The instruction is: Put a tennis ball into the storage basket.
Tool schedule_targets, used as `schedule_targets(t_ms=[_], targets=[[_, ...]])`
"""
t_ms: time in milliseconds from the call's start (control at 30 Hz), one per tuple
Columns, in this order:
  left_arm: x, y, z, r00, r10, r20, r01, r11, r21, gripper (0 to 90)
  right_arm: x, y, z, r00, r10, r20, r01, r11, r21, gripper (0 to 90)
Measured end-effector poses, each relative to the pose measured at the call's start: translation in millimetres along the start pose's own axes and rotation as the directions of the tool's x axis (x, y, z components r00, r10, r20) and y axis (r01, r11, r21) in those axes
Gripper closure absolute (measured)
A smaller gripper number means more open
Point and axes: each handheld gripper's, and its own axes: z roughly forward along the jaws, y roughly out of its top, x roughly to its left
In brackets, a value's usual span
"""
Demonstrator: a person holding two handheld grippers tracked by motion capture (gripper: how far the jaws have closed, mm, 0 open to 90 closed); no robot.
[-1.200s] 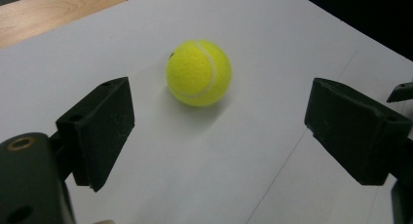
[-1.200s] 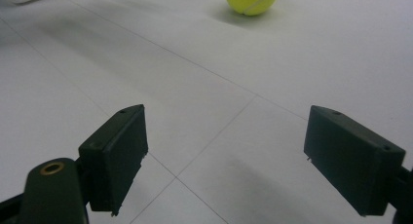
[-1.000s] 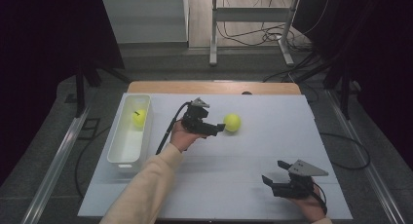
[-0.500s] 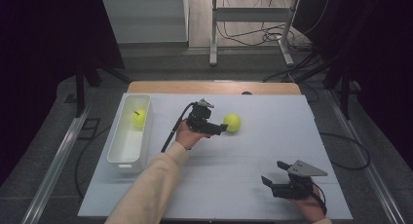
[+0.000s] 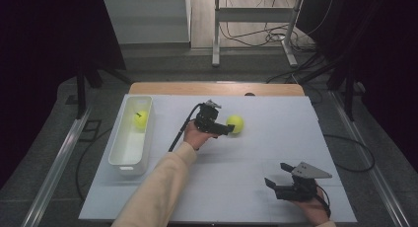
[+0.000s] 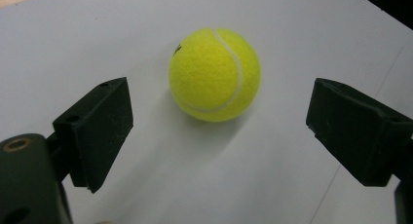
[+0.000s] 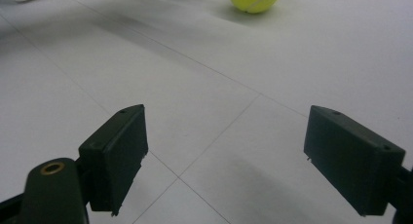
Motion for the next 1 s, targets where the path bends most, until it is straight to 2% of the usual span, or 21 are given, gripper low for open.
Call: schedule_targets(t_ms=[67,367,733,1000], targets=[[0.3,0.0,1.7,1.0000,-0.002,-0.003,0.002,1.0000,0.002,10.6,0.0,0.0,0.0,1.0000,0.000,0.000,0.000,1.0000,0.000,16.4],[0.2,1.4,14.7,0.9990,0.035,-0.028,-0.034,0.9989,0.031,10.5,0.1,0.0,0.2,1.0000,-0.002,0.002,0.002,1.0000,0.001,16.4],[-4.2,5.1,25.4,0.9990,0.040,-0.022,-0.039,0.9986,0.036,10.4,-0.3,0.1,0.2,1.0000,-0.002,0.005,0.002,1.0000,-0.001,16.5],[-5.0,9.0,31.7,0.9986,0.041,-0.035,-0.039,0.9983,0.044,10.3,-0.5,0.1,0.7,1.0000,-0.002,0.006,0.002,1.0000,0.003,16.5]])
